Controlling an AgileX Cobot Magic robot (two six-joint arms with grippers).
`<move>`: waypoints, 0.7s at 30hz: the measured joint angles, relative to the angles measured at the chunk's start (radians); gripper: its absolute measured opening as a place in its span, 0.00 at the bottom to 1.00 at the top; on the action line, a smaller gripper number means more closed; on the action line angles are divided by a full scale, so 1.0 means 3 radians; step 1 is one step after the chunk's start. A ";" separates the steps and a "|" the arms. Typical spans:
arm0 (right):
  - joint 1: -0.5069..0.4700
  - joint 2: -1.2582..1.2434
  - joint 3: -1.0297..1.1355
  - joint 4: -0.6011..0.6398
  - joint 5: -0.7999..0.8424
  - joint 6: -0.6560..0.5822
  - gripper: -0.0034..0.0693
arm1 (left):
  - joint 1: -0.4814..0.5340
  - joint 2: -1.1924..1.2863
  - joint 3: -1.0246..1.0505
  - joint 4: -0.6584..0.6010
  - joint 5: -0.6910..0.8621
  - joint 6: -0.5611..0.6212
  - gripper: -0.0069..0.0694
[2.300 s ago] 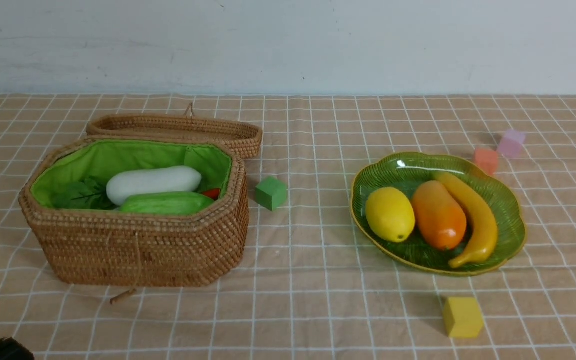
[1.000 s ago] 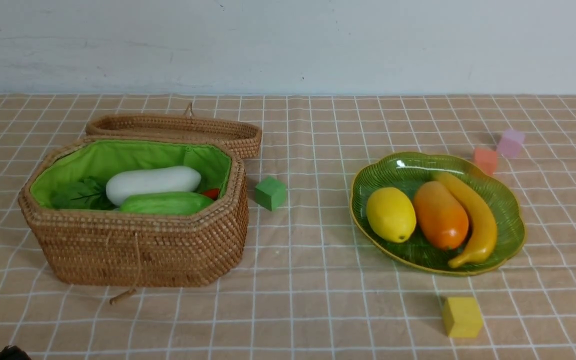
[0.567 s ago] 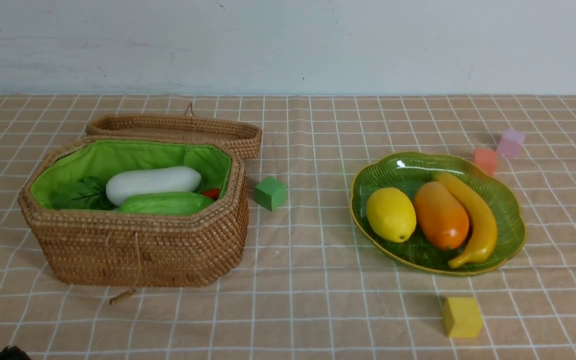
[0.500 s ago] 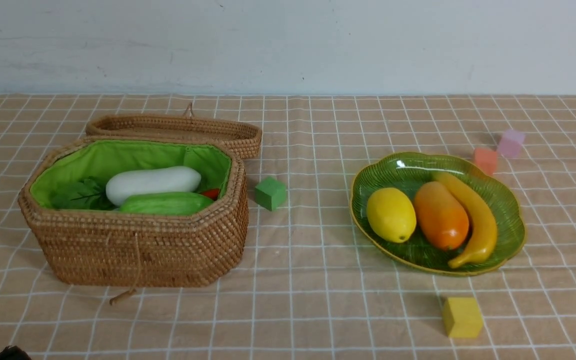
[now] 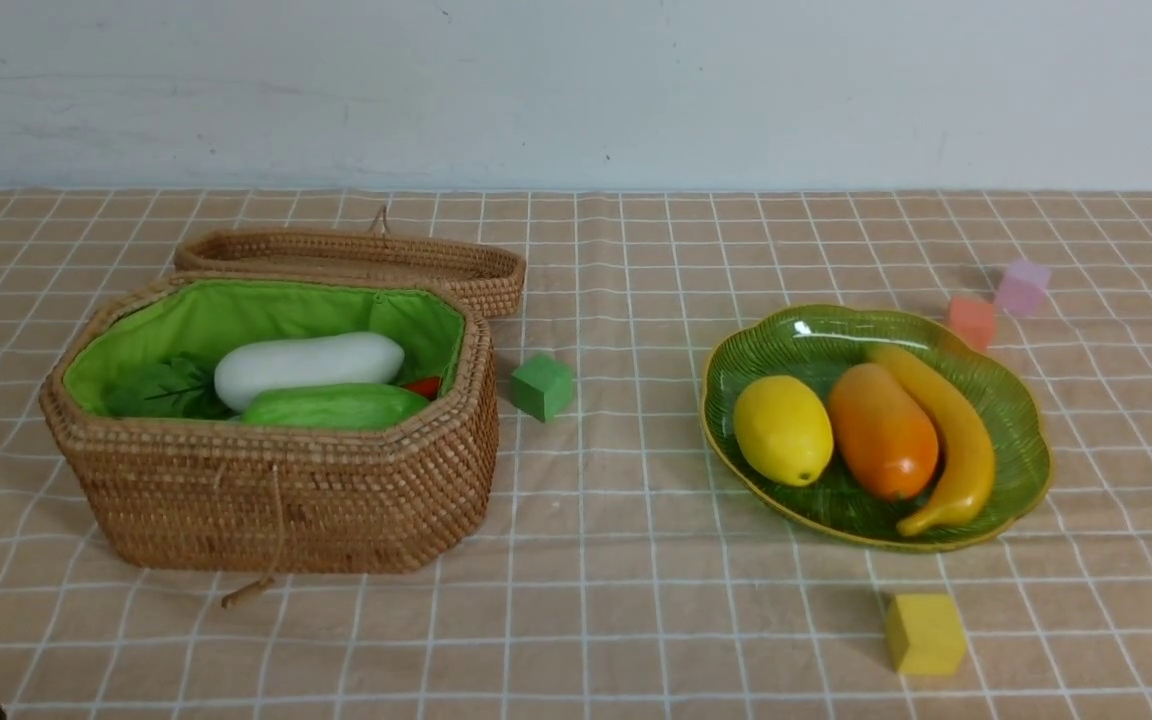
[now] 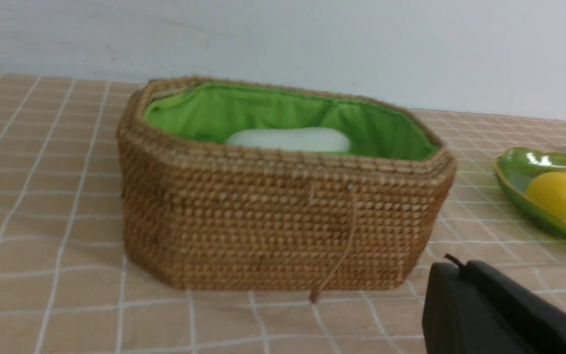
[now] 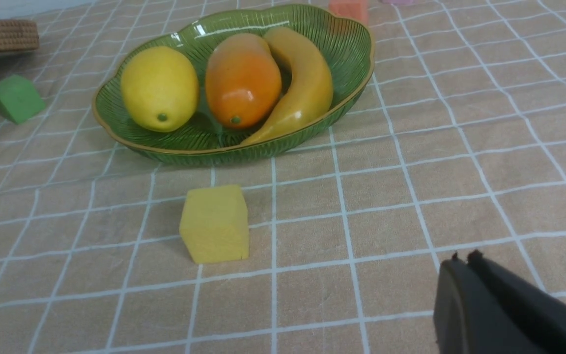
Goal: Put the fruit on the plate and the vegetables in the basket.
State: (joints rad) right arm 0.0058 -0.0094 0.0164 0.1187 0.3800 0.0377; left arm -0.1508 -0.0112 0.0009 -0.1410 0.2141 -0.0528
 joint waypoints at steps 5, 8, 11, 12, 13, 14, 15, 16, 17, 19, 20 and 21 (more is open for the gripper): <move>0.0000 0.0000 0.0000 0.0000 0.0000 0.0000 0.07 | 0.0043 0.0000 0.0098 0.0146 0.0512 -0.0319 0.07; 0.0000 0.0000 0.0000 0.0000 0.0000 0.0000 0.07 | 0.0034 0.0000 0.0102 0.0216 0.0552 -0.0554 0.07; 0.0000 0.0000 0.0000 0.0000 0.0000 0.0000 0.07 | 0.0032 0.0000 0.0102 0.0230 0.0552 -0.0602 0.07; 0.0000 0.0000 0.0000 0.0000 0.0000 0.0000 0.07 | 0.0032 0.0000 0.0102 0.0230 0.0552 -0.0606 0.07; 0.0000 0.0000 0.0000 0.0000 0.0000 0.0000 0.07 | 0.0032 0.0000 0.0102 0.0232 0.0552 -0.0611 0.07; 0.0000 0.0000 0.0000 0.0000 0.0000 0.0000 0.07 | 0.0032 0.0000 0.0102 0.0232 0.0552 -0.0614 0.07; 0.0000 0.0000 0.0000 0.0000 0.0000 0.0000 0.07 | 0.0032 0.0000 0.0102 0.0232 0.0552 -0.0615 0.07; 0.0000 0.0000 0.0000 0.0000 0.0000 0.0000 0.07 | 0.0032 0.0000 0.0102 0.0232 0.0552 -0.0615 0.07; 0.0000 0.0000 0.0000 0.0000 0.0000 0.0000 0.08 | 0.0032 0.0000 0.0102 0.0232 0.0552 -0.0615 0.07; 0.0000 0.0000 0.0000 0.0000 0.0000 0.0000 0.08 | 0.0032 0.0000 0.0102 0.0232 0.0552 -0.0618 0.07; 0.0000 0.0000 0.0000 0.0000 0.0000 0.0000 0.08 | 0.0032 0.0000 0.0102 0.0233 0.0552 -0.0618 0.07; 0.0000 0.0000 0.0000 0.0000 0.0000 0.0000 0.08 | 0.0032 0.0000 0.0102 0.0233 0.0552 -0.0619 0.07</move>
State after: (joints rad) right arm 0.0058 -0.0094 0.0164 0.1187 0.3800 0.0377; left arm -0.1412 -0.0112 0.0313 -0.0710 0.3797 -0.2385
